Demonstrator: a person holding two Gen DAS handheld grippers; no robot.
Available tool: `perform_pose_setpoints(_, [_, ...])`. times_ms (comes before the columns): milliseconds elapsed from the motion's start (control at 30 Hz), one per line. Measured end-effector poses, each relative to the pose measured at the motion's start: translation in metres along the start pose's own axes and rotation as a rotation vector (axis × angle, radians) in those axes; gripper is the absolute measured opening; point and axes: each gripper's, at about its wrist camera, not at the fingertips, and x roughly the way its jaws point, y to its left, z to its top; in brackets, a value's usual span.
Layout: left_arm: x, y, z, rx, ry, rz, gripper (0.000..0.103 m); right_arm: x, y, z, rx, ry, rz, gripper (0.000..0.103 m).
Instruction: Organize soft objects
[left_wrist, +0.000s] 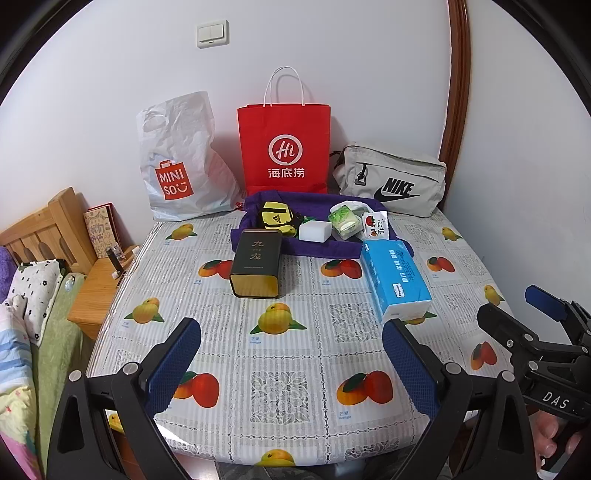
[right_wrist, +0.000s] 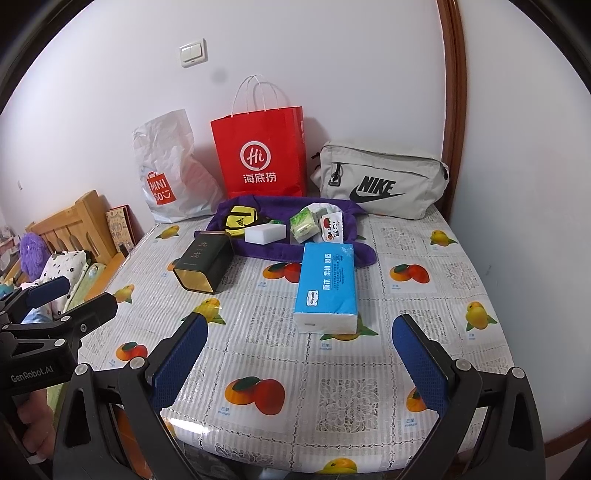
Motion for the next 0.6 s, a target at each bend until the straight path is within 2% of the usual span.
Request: perform_pose_setpoints(600, [0.0000,-0.0007,-0.0028,0.007,0.004,-0.005,0.099,0.0032,0.0022,0.0003,-0.005,0.004,0.002,0.099])
